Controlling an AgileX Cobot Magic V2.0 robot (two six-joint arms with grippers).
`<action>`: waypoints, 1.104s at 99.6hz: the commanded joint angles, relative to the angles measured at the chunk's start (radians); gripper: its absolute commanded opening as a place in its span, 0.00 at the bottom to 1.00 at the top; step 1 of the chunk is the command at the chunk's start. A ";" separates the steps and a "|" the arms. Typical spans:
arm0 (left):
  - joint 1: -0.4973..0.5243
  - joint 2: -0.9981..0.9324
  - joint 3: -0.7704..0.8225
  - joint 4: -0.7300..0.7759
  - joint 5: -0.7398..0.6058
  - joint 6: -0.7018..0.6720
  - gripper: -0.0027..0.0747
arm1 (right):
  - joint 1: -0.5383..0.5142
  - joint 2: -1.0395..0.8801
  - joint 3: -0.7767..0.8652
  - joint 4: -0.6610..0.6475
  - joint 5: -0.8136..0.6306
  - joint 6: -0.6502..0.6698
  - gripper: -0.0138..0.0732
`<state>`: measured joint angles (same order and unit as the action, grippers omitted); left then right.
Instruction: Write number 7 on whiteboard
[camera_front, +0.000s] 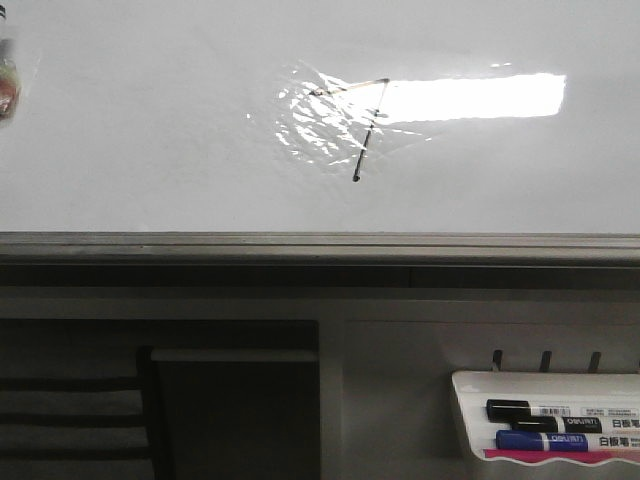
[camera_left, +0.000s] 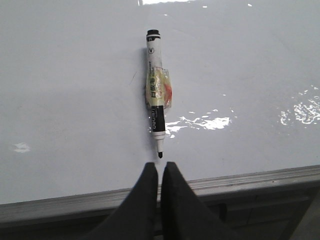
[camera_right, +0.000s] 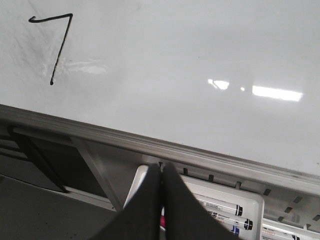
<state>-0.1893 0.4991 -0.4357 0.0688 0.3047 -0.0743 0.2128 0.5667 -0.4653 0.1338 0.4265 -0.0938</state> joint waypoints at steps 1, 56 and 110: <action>0.002 0.002 -0.026 -0.005 -0.084 -0.003 0.01 | -0.006 0.000 -0.024 0.002 -0.086 -0.004 0.08; 0.032 -0.168 0.084 -0.005 -0.114 -0.003 0.01 | -0.006 0.000 -0.024 0.002 -0.088 -0.004 0.08; 0.109 -0.533 0.467 -0.106 -0.352 -0.018 0.01 | -0.006 0.000 -0.024 0.002 -0.087 -0.004 0.08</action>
<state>-0.0697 -0.0033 0.0000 -0.0264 0.0571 -0.0824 0.2128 0.5661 -0.4653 0.1358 0.4151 -0.0921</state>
